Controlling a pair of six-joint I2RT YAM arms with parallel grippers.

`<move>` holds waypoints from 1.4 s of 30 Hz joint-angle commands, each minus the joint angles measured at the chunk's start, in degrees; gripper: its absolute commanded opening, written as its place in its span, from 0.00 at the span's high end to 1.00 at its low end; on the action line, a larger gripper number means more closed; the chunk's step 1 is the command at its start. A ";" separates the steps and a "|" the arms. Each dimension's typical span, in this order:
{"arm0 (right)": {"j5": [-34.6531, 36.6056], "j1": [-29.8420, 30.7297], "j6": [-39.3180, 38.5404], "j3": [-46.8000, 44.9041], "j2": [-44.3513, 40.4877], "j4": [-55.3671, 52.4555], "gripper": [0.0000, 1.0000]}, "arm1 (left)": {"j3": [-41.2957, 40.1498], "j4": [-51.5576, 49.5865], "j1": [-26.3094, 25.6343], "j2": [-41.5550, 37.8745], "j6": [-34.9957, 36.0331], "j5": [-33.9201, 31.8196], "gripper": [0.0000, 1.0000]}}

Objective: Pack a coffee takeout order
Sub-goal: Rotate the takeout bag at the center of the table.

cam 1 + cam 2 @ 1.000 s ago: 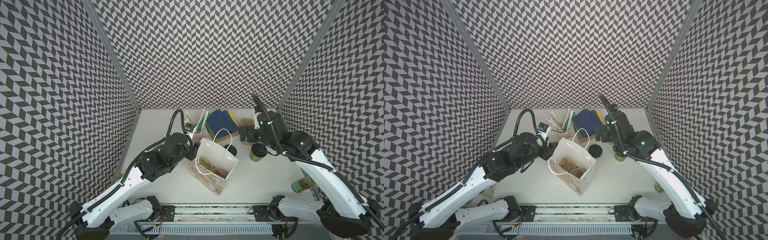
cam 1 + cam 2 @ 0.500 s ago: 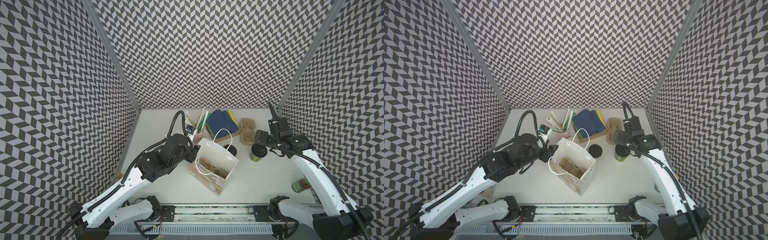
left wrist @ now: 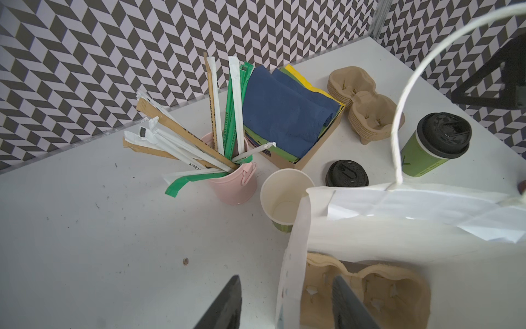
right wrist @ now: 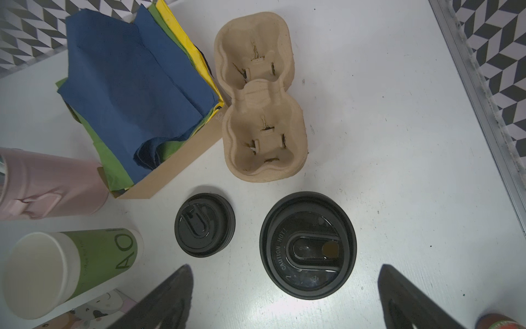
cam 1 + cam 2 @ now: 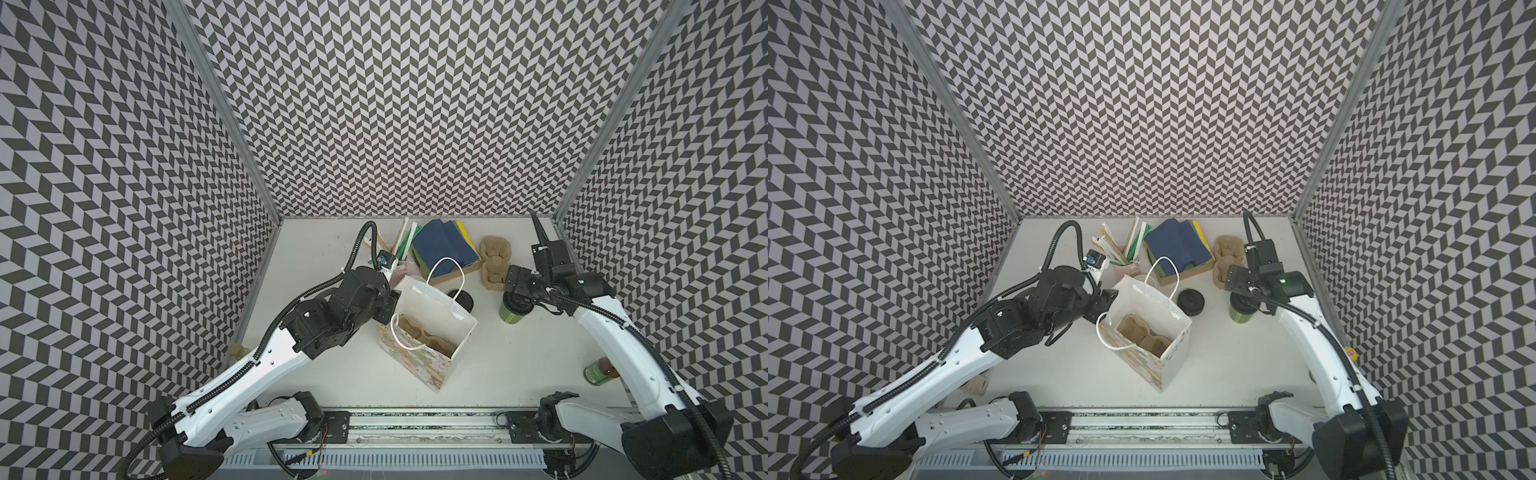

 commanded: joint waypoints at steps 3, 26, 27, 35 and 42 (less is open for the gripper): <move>0.63 -0.27 0.06 -1.25 0.00 3.48 0.01 | 0.09 0.04 -0.19 0.48 0.01 0.75 0.58; -3.47 -3.35 2.15 -0.90 8.78 2.08 0.02 | 4.02 -1.43 4.16 5.64 -3.30 0.97 0.99; -3.19 -3.34 1.96 -0.41 9.25 1.44 0.02 | 4.11 -1.25 4.77 5.73 -3.54 1.36 0.98; -0.15 -3.33 1.50 -1.72 7.80 1.43 0.05 | 6.32 -2.61 7.51 9.90 -4.47 1.30 0.88; -1.02 -3.29 0.46 -3.17 6.79 2.28 0.12 | 9.40 -3.65 7.72 13.24 -4.60 -1.45 0.84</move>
